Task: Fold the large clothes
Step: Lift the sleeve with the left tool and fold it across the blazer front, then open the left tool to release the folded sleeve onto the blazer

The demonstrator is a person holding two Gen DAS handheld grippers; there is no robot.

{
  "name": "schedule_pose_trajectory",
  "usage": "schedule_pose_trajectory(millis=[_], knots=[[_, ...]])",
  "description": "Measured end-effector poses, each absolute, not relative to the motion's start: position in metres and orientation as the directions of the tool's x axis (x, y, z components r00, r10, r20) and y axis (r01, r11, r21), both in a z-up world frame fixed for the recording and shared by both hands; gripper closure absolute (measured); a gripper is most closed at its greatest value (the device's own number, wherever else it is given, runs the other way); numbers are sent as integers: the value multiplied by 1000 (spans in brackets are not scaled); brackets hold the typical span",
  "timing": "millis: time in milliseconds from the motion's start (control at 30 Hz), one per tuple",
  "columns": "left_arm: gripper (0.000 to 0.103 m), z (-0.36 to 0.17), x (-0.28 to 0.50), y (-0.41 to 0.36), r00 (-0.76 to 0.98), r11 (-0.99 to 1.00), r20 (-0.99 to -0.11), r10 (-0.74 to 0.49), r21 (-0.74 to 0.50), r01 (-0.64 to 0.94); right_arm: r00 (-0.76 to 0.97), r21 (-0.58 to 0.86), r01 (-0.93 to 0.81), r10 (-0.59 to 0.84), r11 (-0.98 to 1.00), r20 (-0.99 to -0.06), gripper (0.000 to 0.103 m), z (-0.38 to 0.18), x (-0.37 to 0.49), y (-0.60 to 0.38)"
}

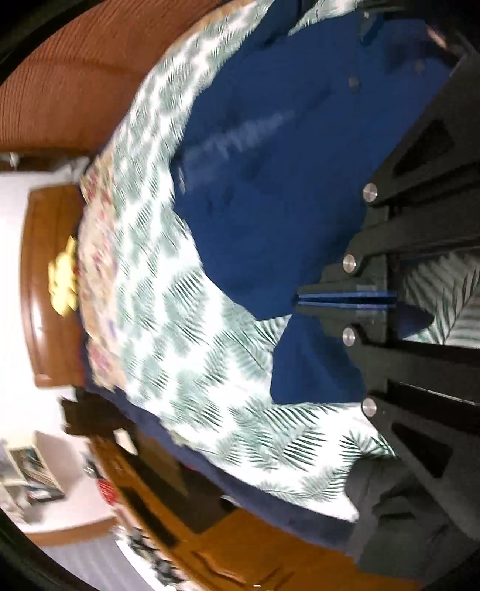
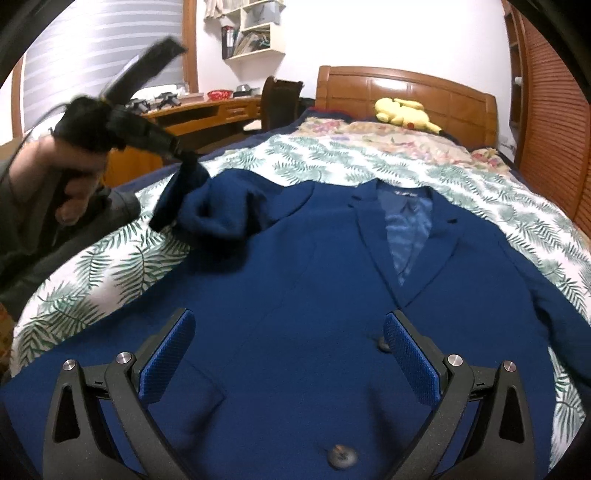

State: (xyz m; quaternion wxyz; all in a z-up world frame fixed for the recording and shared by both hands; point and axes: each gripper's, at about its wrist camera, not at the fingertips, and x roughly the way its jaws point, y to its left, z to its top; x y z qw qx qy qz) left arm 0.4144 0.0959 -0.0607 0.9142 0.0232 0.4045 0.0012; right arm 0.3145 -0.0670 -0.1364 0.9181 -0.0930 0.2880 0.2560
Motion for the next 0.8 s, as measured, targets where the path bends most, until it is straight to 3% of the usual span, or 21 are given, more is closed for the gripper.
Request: schedule_pose_trajectory(millis=[400,600,800], knots=[[103,-14,377,-37,698,969,-699,-158,24,244,768,-20,-393,316,919,-556,0,-120,294,-162],[103,-20,346,-62,697,956,-690,-195,26,293,789,-8,-340,280,940,-547,0,-112,291,-197],[94,-27,310,-54,722,959,-665,-192,28,280,784,26,-329,288,944,-550,0,-112,291,-211]])
